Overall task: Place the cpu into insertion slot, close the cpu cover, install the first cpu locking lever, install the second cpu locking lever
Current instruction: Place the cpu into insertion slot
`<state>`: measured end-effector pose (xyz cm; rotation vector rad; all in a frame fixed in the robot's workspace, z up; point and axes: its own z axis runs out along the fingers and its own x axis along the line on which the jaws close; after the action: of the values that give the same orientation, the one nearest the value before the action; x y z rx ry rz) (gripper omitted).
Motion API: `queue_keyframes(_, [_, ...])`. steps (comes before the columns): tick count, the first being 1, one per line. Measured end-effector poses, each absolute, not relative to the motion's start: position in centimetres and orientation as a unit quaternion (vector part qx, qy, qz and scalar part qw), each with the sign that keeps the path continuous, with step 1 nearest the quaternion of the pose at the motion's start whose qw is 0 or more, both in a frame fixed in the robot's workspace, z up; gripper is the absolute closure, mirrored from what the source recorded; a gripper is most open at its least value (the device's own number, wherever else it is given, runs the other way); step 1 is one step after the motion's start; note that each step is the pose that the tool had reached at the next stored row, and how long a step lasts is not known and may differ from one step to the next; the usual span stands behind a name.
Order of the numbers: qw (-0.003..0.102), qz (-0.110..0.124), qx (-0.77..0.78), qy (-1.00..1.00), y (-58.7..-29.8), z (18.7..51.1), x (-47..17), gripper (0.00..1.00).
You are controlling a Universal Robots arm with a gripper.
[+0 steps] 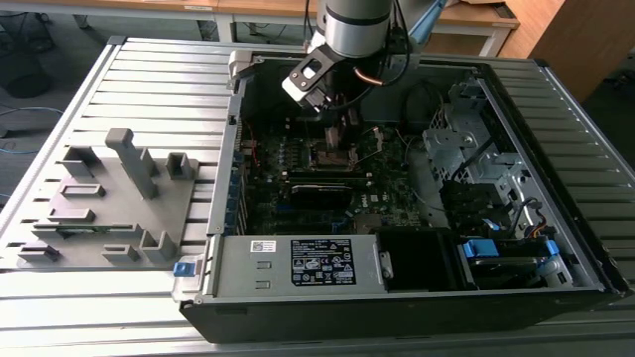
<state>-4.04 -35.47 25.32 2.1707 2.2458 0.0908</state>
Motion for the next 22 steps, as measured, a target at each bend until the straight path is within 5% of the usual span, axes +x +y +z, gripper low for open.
queue_keyframes(22, [0.008,0.029,0.695,0.719,-34.9,24.0,-4.1,0.46])
